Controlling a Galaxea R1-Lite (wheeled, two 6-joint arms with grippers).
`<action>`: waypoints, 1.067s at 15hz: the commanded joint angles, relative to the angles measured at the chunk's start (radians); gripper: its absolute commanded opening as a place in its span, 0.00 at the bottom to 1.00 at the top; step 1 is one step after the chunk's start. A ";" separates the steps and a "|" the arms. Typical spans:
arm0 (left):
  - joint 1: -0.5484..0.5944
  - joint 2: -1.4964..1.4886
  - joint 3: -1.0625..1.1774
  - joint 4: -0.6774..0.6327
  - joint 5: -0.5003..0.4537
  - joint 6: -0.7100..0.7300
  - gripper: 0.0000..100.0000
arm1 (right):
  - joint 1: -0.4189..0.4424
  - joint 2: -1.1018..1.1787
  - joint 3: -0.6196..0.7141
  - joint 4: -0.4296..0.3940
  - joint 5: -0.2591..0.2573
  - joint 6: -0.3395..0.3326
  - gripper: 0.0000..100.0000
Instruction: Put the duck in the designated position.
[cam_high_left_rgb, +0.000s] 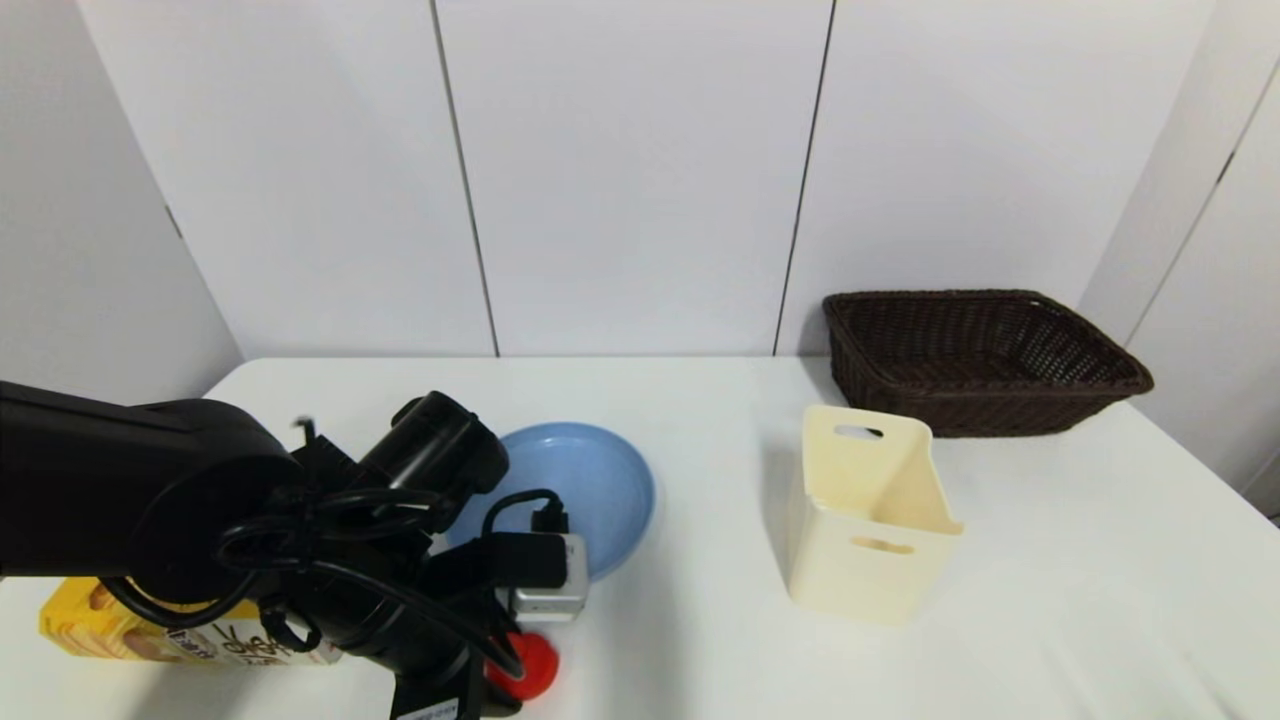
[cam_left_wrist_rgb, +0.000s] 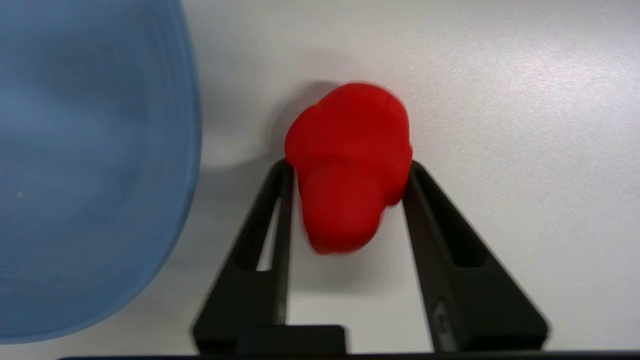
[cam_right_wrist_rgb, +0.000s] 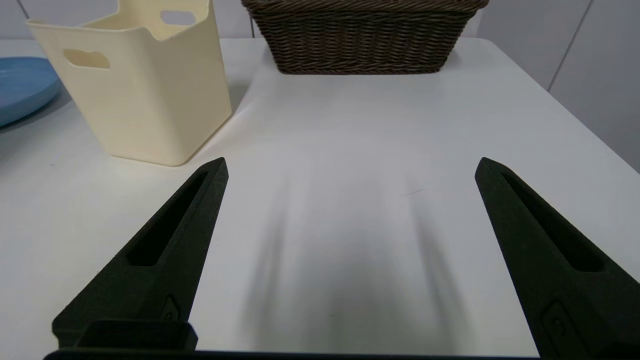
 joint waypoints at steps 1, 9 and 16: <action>0.007 0.002 0.000 0.007 -0.001 0.005 1.00 | 0.000 0.000 0.009 0.000 0.000 0.000 1.00; 0.050 -0.110 -0.148 0.009 0.014 -0.058 1.00 | 0.000 0.002 0.009 0.000 0.000 0.000 1.00; 0.153 -0.444 -0.170 -0.005 0.340 -0.335 1.00 | 0.000 0.000 0.009 0.000 0.000 0.000 1.00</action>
